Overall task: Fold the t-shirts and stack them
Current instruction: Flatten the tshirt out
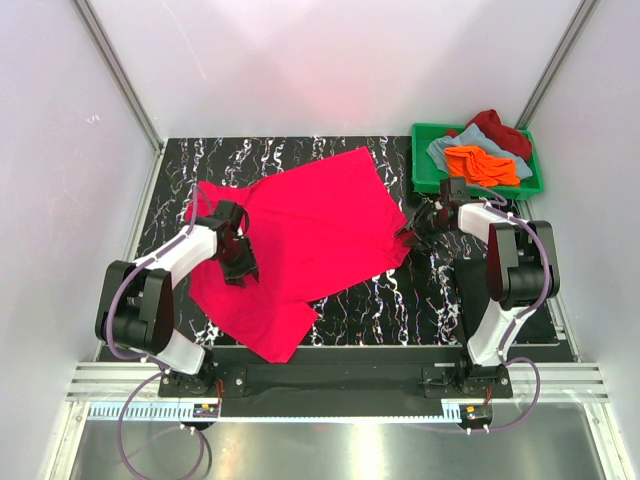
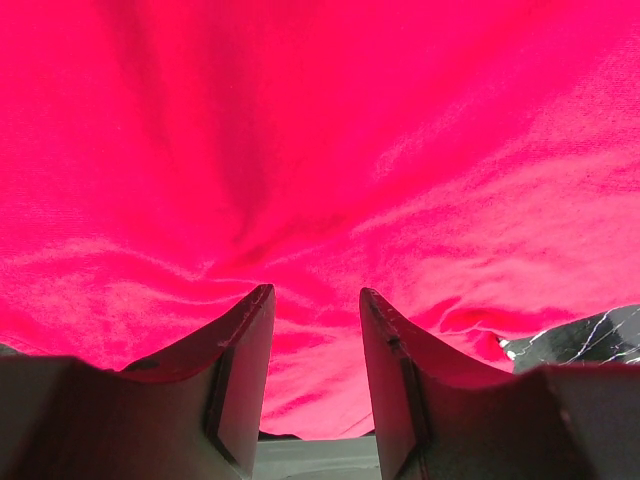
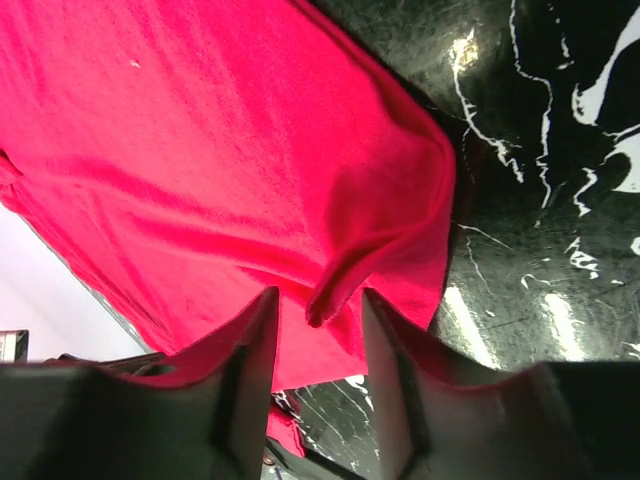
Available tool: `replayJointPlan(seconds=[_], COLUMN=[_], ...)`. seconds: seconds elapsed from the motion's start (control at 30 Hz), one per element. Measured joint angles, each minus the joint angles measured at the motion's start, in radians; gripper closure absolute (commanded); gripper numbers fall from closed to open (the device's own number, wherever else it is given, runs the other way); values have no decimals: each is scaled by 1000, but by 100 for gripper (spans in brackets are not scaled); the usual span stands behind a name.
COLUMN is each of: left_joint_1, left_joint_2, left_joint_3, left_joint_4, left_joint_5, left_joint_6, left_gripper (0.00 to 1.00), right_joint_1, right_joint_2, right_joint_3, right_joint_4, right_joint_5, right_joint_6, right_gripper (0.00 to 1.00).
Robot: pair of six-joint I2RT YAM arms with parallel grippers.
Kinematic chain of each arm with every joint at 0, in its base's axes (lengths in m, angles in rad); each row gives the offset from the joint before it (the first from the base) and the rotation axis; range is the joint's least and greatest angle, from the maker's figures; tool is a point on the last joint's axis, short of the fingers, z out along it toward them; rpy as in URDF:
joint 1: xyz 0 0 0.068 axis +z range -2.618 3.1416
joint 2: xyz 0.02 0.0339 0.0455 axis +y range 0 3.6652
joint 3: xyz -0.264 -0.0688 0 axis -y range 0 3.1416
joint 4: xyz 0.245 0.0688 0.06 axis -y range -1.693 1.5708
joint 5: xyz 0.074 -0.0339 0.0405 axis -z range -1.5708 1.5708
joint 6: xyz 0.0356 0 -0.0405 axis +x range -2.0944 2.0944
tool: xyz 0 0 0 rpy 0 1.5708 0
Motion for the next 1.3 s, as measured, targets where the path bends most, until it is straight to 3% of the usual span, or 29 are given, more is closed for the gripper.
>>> replayJointPlan(seconds=[0.07,0.1,0.13,0.2,0.53,0.97,1.0,1.03,1.1,1.3], left_joint_1=[2,5,5,8,41,56,58,59,61,63], left_joint_2=[0,1,2,5,5,-103,-118,-131,-156,-127], left_joint_3=[1,1,1,1,-10,-18,-18,-18,-14,47], left_joint_4=[0,0,0,0,-4,-42,-46,-50,-66,-77], left_joint_5=[0,0,0,0,-4,-11,-18,-24,-39,-58], left_joint_6=[2,3,3,5,7,19,24,28,46,88], left_gripper=[56,56,56,56,56,51,50,49,47,46], right_joint_1=[2,3,3,2,-19,-43,-43,-43,-44,46], right_joint_2=[2,4,6,10,-85,-115,-115,-115,-116,-127], right_joint_3=[6,11,16,23,31,-7,-7,-7,-3,111], right_joint_4=[-7,-9,-10,-18,-203,-275,-279,-284,-305,-365], right_joint_5=[1,4,7,15,242,427,441,454,471,476], right_joint_6=[12,18,21,31,-50,-175,-188,-201,-232,-267], right_gripper=[70,84,91,100,100,100,94,78,67,65])
